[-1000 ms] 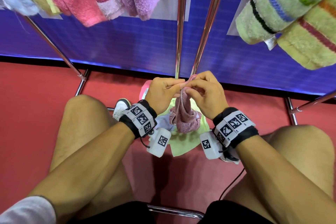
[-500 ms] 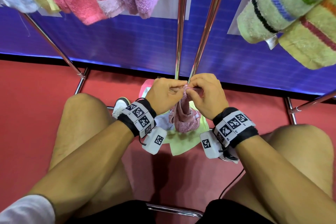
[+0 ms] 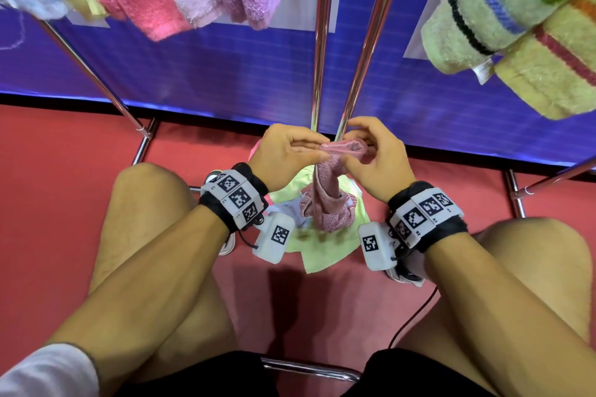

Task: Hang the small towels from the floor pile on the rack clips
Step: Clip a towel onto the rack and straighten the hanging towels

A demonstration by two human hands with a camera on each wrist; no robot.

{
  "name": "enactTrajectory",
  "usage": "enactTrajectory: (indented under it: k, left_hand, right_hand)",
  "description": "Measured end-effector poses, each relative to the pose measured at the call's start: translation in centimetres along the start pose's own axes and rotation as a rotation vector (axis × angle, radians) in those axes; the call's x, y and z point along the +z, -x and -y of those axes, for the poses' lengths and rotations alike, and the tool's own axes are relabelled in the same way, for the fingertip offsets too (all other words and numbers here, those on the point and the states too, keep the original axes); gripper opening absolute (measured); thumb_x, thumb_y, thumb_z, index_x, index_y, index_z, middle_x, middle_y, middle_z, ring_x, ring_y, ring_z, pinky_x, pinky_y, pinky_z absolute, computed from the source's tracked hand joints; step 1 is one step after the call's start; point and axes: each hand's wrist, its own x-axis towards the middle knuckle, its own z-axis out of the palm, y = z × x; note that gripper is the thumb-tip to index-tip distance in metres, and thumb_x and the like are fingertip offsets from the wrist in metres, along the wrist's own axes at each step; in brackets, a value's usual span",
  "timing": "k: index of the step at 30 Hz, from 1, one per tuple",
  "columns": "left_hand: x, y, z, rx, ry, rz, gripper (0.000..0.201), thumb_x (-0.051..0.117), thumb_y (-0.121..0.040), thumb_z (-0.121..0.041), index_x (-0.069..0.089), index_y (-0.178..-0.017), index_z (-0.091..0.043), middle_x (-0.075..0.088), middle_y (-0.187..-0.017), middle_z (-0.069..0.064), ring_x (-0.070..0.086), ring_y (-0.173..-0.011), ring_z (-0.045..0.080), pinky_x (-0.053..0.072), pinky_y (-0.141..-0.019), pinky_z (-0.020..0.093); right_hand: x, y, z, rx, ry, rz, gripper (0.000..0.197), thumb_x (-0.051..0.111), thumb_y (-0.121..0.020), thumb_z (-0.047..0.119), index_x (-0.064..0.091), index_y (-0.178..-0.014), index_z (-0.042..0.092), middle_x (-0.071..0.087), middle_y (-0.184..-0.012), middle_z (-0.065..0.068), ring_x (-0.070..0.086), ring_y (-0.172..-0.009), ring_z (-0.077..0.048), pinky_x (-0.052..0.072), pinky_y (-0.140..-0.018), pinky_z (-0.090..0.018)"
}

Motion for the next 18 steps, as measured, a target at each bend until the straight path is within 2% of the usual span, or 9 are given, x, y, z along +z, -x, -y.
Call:
enactTrajectory:
  k: [3,6,8,10,12,15,18]
  left_hand:
    - [-0.3,-0.1,-0.1,0.012,0.009,-0.044,0.026,0.079,-0.075,0.001,0.072,-0.087,-0.022,0.073,-0.079,-0.004,0.068,-0.077,0.004,0.057,-0.079,0.023]
    - [-0.7,-0.3,-0.1,0.032,0.021,-0.100,0.025,0.078,-0.078,0.001,0.072,-0.087,-0.021,0.072,-0.077,-0.004,0.068,-0.074,0.006,0.059,-0.078,0.027]
    - [-1.1,-0.4,0.1,0.032,0.049,-0.131,0.022,0.076,-0.079,0.001,0.072,-0.088,-0.019,0.073,-0.079,-0.001,0.069,-0.076,0.011,0.059,-0.079,0.030]
    - [-1.1,-0.3,0.1,0.032,0.068,-0.140,0.021,0.075,-0.080,0.002,0.071,-0.090,-0.017,0.073,-0.078,-0.001,0.069,-0.076,0.012,0.058,-0.078,0.029]
    - [-0.9,-0.1,0.0,0.049,0.061,-0.138,0.023,0.073,-0.082,0.003,0.071,-0.090,-0.019,0.073,-0.075,-0.007,0.068,-0.075,0.009,0.058,-0.078,0.028]
    - [-1.0,0.3,-0.4,0.086,0.057,-0.159,0.025,0.071,-0.083,0.002,0.070,-0.090,-0.022,0.071,-0.072,-0.013,0.066,-0.073,0.005,0.058,-0.078,0.028]
    - [-1.2,0.6,-1.2,0.121,0.078,-0.189,0.020,0.070,-0.084,0.003,0.069,-0.094,-0.014,0.070,-0.070,-0.013,0.066,-0.071,0.003,0.057,-0.074,0.024]
  right_hand:
    - [-0.4,-0.6,-0.1,0.101,-0.036,0.079,0.036,0.077,-0.075,0.000,0.064,-0.101,0.021,0.070,-0.090,-0.004,0.067,-0.074,-0.014,0.051,-0.070,-0.025]
    - [-0.6,-0.8,0.1,0.124,-0.132,0.096,0.027,0.081,-0.076,0.003,0.066,-0.084,0.024,0.068,-0.081,-0.010,0.063,-0.070,-0.016,0.053,-0.068,-0.024]
    - [-0.7,-0.7,0.3,0.121,-0.161,0.091,0.025,0.082,-0.076,0.004,0.066,-0.083,0.022,0.063,-0.077,-0.003,0.056,-0.067,-0.009,0.049,-0.066,-0.017]
    - [-0.6,-0.7,0.5,0.119,-0.179,0.086,0.021,0.079,-0.078,0.003,0.065,-0.083,0.017,0.060,-0.075,0.001,0.051,-0.064,-0.002,0.045,-0.065,-0.013]
    - [-0.7,-0.6,0.8,0.102,-0.184,0.053,0.019,0.077,-0.081,0.003,0.062,-0.081,0.015,0.060,-0.075,-0.001,0.052,-0.064,-0.002,0.045,-0.063,-0.015]
    - [-0.7,-0.5,1.9,0.049,-0.182,0.000,0.020,0.075,-0.084,0.008,0.058,-0.078,0.018,0.063,-0.078,-0.006,0.057,-0.068,-0.010,0.047,-0.061,-0.023]
    - [-0.9,-0.7,3.1,0.020,-0.186,-0.034,0.020,0.074,-0.084,0.013,0.056,-0.079,0.021,0.063,-0.075,-0.005,0.057,-0.068,-0.013,0.046,-0.063,-0.027]
